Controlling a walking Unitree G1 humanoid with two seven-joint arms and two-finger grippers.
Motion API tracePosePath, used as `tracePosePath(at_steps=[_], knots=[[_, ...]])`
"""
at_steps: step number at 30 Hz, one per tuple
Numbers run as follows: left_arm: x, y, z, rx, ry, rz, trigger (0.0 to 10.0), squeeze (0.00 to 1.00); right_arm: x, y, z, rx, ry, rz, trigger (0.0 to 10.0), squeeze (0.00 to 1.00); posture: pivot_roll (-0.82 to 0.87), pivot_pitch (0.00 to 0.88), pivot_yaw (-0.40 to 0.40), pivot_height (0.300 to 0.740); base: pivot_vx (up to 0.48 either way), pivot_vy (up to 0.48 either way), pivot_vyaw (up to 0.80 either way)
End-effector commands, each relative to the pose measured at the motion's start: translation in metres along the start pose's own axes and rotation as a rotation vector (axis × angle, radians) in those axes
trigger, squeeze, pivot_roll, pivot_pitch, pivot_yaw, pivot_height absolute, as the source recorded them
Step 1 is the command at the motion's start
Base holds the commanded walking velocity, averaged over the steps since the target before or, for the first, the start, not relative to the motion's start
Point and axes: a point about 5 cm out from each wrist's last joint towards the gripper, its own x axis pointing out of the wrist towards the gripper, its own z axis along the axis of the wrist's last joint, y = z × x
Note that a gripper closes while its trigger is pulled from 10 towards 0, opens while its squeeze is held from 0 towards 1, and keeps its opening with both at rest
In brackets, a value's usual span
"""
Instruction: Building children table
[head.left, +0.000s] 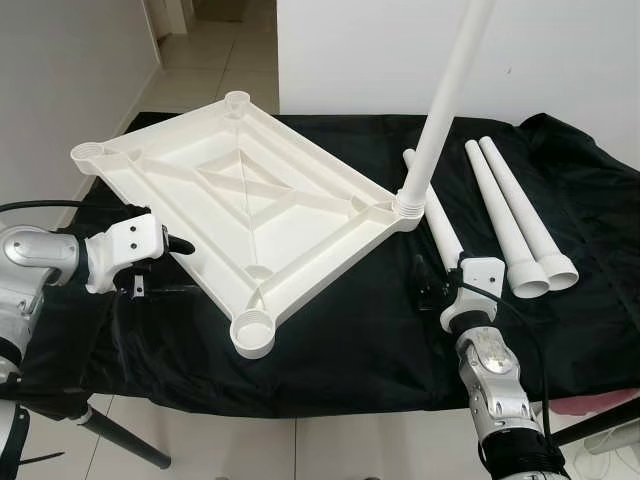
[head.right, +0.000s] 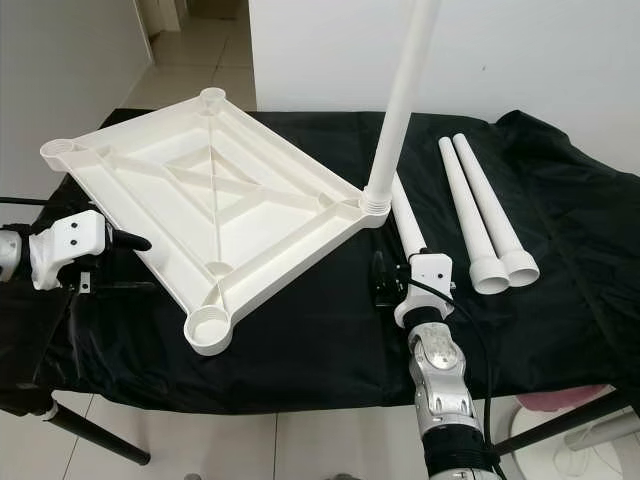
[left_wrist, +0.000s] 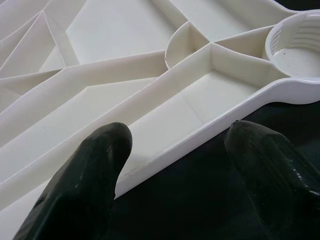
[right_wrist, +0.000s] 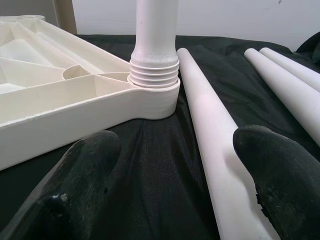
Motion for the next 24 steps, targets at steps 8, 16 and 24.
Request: tracePosePath(at_steps=[8, 16, 24], knots=[[0.019, -0.010, -0.002, 0.039, 0.021, -0.134, 10.0, 0.00, -0.004, -0.003, -0.013, 0.005, 0.073, -0.008, 10.0, 0.00, 0.00, 0.041, 0.007, 0.740, 0.000, 0.000, 0.00], [0.034, -0.010, -0.002, 0.061, 0.039, -0.172, 10.0, 0.00, -0.005, -0.004, -0.013, 0.003, 0.072, -0.014, 10.0, 0.00, -0.01, 0.045, 0.015, 0.740, 0.000, 0.000, 0.00], [0.047, -0.007, -0.002, 0.064, 0.088, -0.177, 10.0, 0.00, -0.009, -0.004, -0.014, 0.003, 0.075, -0.023, 10.0, 0.00, -0.02, 0.053, 0.026, 0.740, 0.000, 0.000, 0.00]])
